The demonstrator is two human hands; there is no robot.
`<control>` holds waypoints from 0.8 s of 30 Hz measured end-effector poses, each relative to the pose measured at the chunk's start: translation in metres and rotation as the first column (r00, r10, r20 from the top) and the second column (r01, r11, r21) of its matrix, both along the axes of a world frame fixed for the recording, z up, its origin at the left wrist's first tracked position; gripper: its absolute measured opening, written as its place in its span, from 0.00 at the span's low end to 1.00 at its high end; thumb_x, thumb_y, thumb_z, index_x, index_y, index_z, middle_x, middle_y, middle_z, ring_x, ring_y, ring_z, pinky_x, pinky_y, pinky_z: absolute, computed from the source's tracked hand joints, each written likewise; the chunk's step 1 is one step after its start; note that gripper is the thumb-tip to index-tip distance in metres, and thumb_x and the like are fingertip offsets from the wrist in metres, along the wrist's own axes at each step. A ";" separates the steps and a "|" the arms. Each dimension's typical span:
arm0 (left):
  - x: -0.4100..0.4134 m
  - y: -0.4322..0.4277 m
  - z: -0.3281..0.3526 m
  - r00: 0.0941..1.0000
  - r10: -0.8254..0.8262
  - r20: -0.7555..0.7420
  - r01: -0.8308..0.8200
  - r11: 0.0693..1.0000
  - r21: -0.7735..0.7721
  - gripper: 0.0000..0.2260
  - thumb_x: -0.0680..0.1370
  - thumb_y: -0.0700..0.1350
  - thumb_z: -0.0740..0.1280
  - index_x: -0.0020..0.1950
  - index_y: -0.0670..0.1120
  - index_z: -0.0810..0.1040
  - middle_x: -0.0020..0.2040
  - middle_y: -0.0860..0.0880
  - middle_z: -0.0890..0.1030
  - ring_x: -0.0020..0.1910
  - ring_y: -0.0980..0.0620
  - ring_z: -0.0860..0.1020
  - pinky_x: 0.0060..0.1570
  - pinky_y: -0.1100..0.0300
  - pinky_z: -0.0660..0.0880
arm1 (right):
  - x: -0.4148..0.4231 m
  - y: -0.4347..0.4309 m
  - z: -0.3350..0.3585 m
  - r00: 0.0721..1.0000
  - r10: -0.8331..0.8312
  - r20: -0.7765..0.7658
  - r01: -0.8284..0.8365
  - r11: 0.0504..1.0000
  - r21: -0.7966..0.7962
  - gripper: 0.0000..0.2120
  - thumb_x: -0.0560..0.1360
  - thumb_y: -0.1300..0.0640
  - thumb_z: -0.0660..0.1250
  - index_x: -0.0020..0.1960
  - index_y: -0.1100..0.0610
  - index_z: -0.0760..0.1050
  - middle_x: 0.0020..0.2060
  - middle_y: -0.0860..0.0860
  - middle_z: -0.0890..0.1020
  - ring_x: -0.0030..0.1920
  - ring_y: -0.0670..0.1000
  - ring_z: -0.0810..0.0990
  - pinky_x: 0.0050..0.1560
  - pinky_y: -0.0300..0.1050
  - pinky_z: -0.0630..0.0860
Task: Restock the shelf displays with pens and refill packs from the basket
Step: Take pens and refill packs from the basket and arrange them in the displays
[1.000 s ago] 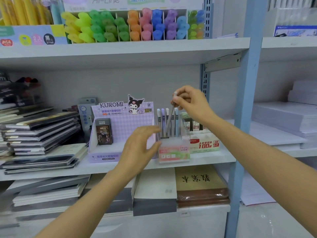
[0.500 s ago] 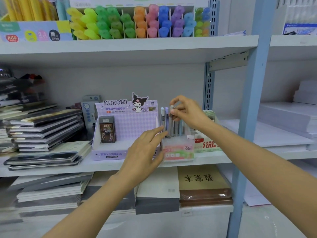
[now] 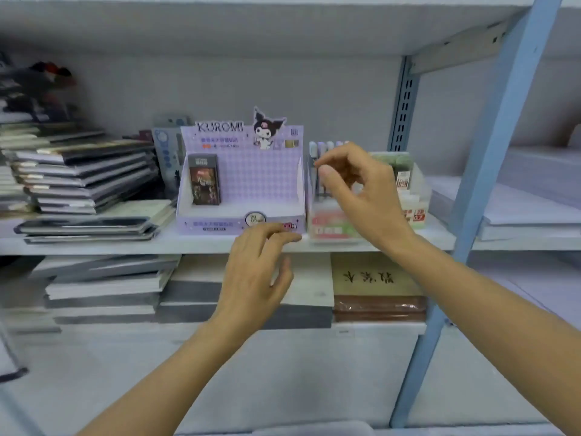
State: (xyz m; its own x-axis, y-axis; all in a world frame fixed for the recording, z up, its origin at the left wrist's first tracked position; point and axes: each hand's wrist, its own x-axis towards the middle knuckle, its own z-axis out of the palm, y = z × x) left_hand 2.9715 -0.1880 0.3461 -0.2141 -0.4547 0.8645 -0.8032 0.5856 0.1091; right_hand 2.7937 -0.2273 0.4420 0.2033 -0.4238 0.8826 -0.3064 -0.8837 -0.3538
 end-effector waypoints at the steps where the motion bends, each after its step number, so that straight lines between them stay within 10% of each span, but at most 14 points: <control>1: 0.005 0.006 -0.023 1.000 0.016 -0.022 -0.016 1.000 -0.005 0.12 0.75 0.39 0.63 0.57 0.42 0.79 0.54 0.44 0.77 0.54 0.47 0.74 0.52 0.54 0.70 | 0.004 0.013 -0.019 0.996 0.082 -0.021 -0.082 0.996 0.017 0.06 0.78 0.58 0.64 0.49 0.59 0.78 0.38 0.47 0.80 0.37 0.48 0.79 0.37 0.39 0.76; 5: 0.020 0.036 -0.143 0.998 0.065 0.009 -0.064 0.951 0.301 0.10 0.74 0.34 0.63 0.52 0.42 0.79 0.49 0.45 0.77 0.46 0.47 0.74 0.44 0.53 0.69 | 0.022 0.035 -0.136 0.952 0.254 -0.169 -0.182 0.918 0.353 0.10 0.78 0.56 0.63 0.44 0.59 0.79 0.33 0.44 0.79 0.31 0.46 0.76 0.32 0.42 0.74; 11: 0.041 0.092 -0.312 0.983 -0.006 0.181 -0.155 0.497 0.854 0.14 0.81 0.43 0.57 0.61 0.41 0.76 0.61 0.42 0.75 0.58 0.40 0.75 0.54 0.50 0.71 | 0.022 0.032 -0.344 0.779 0.403 -0.481 0.172 0.601 0.781 0.07 0.79 0.56 0.66 0.50 0.58 0.80 0.41 0.52 0.83 0.40 0.53 0.80 0.46 0.52 0.78; 16: 0.044 0.127 -0.383 0.962 -0.023 0.271 -0.261 0.204 0.944 0.24 0.84 0.48 0.53 0.79 0.45 0.51 0.80 0.49 0.44 0.77 0.51 0.56 0.72 0.60 0.57 | -0.007 0.052 -0.459 0.576 0.585 -0.572 0.463 0.344 0.817 0.15 0.78 0.51 0.66 0.60 0.59 0.74 0.57 0.58 0.80 0.57 0.58 0.79 0.56 0.51 0.75; 19: 0.044 0.135 -0.399 0.967 -0.002 0.254 -0.248 0.205 0.947 0.25 0.84 0.48 0.53 0.79 0.45 0.50 0.80 0.49 0.39 0.74 0.51 0.63 0.68 0.61 0.62 | -0.025 0.068 -0.499 0.450 0.637 -0.626 0.605 0.298 0.738 0.26 0.77 0.47 0.67 0.70 0.57 0.67 0.68 0.55 0.72 0.66 0.56 0.71 0.63 0.49 0.72; 24: 0.043 0.138 -0.416 0.983 0.086 0.161 -0.179 0.263 0.948 0.23 0.83 0.48 0.59 0.77 0.44 0.61 0.80 0.49 0.47 0.71 0.47 0.66 0.68 0.56 0.66 | -0.040 0.076 -0.518 0.558 0.654 -0.510 0.545 0.175 0.820 0.25 0.77 0.47 0.68 0.70 0.55 0.69 0.67 0.51 0.74 0.67 0.52 0.73 0.65 0.45 0.70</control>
